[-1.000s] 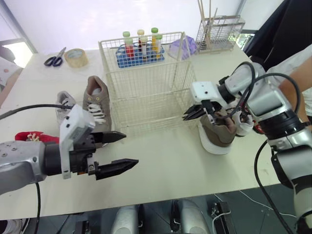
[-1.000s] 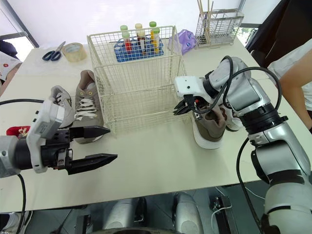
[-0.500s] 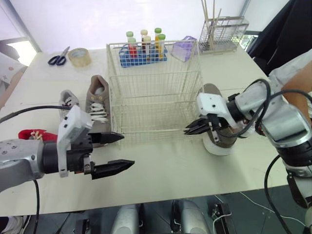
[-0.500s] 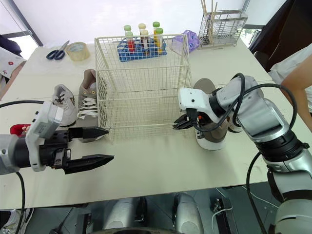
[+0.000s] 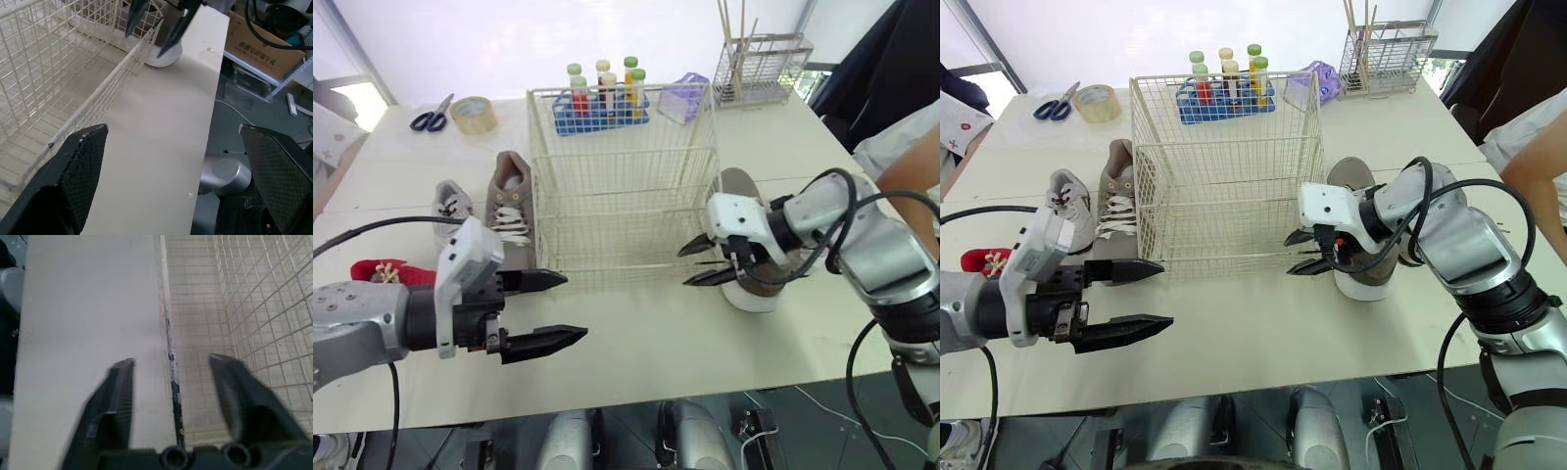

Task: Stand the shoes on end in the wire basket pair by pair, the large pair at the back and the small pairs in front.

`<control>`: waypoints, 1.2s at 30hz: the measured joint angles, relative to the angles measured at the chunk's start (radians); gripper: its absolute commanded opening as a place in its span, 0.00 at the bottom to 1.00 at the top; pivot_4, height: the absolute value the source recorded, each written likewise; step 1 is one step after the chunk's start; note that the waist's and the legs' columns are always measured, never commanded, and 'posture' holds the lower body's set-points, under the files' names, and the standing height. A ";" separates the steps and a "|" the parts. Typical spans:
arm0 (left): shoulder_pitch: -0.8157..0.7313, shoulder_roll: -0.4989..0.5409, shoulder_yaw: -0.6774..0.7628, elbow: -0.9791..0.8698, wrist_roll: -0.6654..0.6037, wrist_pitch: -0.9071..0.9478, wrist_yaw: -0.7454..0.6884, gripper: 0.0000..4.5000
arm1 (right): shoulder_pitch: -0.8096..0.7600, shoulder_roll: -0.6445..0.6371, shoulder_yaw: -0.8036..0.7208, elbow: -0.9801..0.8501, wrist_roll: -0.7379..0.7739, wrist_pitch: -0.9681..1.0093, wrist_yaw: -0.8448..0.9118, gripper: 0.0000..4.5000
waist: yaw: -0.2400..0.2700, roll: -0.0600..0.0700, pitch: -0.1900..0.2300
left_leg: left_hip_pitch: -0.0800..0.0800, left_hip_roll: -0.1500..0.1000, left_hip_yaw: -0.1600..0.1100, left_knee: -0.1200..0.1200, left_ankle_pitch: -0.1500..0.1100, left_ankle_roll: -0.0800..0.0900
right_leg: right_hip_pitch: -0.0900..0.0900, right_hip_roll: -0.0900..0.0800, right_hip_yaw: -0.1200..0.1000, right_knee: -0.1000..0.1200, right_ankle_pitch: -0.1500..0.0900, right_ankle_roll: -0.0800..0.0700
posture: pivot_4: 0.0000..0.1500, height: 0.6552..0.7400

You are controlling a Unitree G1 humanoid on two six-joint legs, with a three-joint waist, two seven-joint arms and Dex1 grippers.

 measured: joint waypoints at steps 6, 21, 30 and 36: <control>-0.055 -0.018 -0.040 0.044 -0.006 -0.001 -0.013 1.00 | -0.143 -0.012 -0.295 0.042 0.345 0.355 0.003 0.73 | 0.004 0.000 0.000 | 0.000 0.000 0.000 0.000 0.000 0.000 | 0.000 0.000 0.000 0.001 0.000 0.000 | 1.00 1.00; -0.321 -0.214 -0.412 0.114 0.131 0.002 -0.143 1.00 | 0.821 0.393 -1.143 -0.568 0.389 0.590 -0.620 0.98 | 0.029 0.000 -0.004 | 0.002 0.000 0.000 -0.001 0.001 -0.001 | 0.002 0.004 0.003 0.001 0.001 0.000 | 1.00 1.00; -0.310 -0.216 -0.413 0.107 0.160 0.005 -0.156 1.00 | 1.003 0.565 -0.972 -0.645 0.289 0.317 -0.855 0.98 | 0.003 -0.001 -0.005 | 0.005 0.002 0.000 -0.001 -0.001 0.004 | 0.003 0.010 0.013 0.001 0.002 -0.008 | 1.00 1.00; -0.250 -0.210 -0.380 0.064 0.151 0.006 -0.105 1.00 | 0.946 0.567 -0.811 -0.504 0.244 0.196 -0.933 0.98 | -0.001 -0.001 -0.005 | 0.005 0.002 0.001 -0.001 0.000 0.001 | 0.002 0.011 0.013 0.000 0.003 -0.005 | 1.00 1.00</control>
